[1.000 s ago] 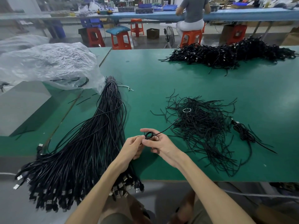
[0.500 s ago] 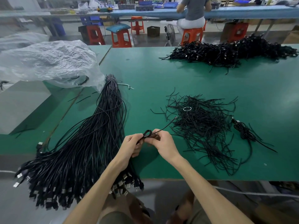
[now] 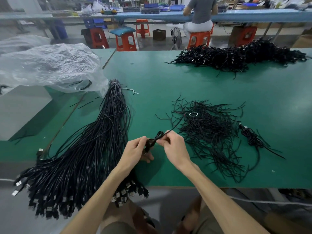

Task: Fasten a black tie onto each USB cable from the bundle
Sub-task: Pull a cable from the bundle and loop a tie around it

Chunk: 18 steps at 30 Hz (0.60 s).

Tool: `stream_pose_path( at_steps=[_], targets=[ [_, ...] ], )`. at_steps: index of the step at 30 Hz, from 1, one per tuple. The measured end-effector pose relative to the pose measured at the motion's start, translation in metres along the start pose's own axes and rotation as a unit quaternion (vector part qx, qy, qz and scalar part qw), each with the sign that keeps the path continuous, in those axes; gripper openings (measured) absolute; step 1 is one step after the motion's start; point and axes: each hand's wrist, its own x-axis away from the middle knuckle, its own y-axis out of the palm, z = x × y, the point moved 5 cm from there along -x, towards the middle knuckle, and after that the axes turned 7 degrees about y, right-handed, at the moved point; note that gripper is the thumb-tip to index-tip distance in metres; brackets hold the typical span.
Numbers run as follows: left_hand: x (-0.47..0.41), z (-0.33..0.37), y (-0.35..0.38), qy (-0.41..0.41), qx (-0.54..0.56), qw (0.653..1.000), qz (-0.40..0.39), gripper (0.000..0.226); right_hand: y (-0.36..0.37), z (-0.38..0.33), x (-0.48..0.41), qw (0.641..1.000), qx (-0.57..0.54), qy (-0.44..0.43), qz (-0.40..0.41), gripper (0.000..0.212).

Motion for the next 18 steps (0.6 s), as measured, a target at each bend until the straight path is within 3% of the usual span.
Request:
stream_pose_path(
  at_steps=[3, 9, 12, 15, 18],
  targets=[
    [0.000, 0.019, -0.005, 0.054, -0.026, 0.996, -0.067, 0.028, -0.014, -0.008, -0.004, 1.000, 0.016, -0.017, -0.014, 0.023],
    [0.003, 0.054, -0.010, 0.169, -0.125, 0.960, -0.183, 0.066, -0.025, -0.024, 0.004, 0.998, -0.009, -0.028, -0.061, 0.023],
    [0.007, 0.059, -0.006, 0.193, -0.196, 0.946, -0.170, 0.082, -0.024, -0.029, 0.011, 0.996, -0.013, -0.026, -0.084, 0.021],
    [0.009, 0.065, -0.007, 0.255, -0.293, 0.913, -0.126, 0.079, -0.024, -0.033, 0.017, 0.994, -0.022, -0.027, -0.101, 0.017],
    [0.013, 0.069, -0.009, 0.303, -0.339, 0.880, -0.140, 0.082, -0.027, -0.037, 0.020, 0.993, -0.049, -0.032, -0.105, 0.021]
  ],
)
